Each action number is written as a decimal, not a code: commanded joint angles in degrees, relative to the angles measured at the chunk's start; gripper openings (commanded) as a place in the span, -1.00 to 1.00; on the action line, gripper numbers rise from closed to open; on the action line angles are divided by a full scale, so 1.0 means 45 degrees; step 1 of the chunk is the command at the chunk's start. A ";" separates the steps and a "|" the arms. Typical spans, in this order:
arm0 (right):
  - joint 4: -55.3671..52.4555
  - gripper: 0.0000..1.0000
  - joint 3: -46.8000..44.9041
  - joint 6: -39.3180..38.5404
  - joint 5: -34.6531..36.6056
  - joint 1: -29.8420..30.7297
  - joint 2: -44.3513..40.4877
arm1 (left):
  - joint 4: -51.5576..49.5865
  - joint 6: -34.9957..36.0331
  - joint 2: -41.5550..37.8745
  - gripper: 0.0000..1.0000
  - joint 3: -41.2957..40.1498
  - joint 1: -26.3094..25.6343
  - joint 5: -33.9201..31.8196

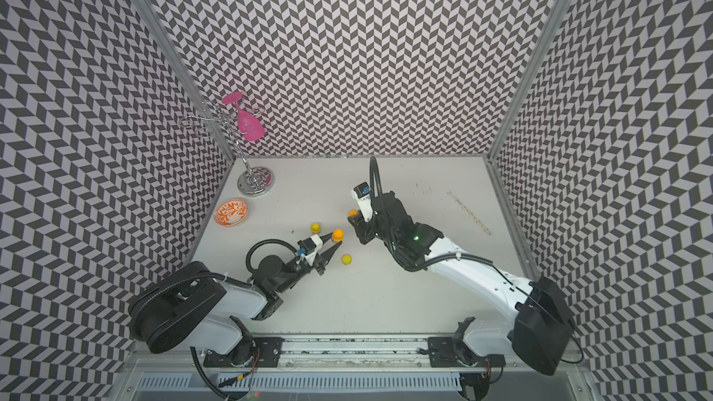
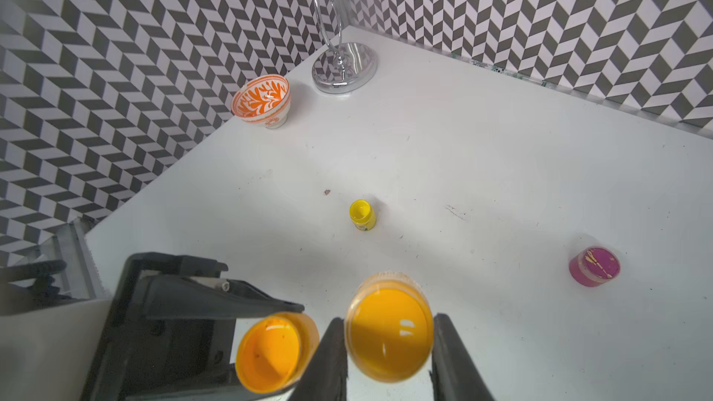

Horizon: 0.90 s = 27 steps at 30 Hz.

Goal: Close the paint jar lid
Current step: Close the lid on the paint jar.

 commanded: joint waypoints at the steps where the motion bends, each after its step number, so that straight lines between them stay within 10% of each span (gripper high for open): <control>1: 0.0945 -0.45 -0.0275 -0.0610 -0.0987 -0.0058 0.0178 | -0.0251 0.0032 -0.0200 -0.43 0.0116 0.0266 -0.1616; 27: 0.2074 -0.45 -0.1594 -0.1348 -0.3660 -0.0037 -0.0808 | -0.0595 0.0502 0.0093 -0.46 0.0565 0.0200 0.1492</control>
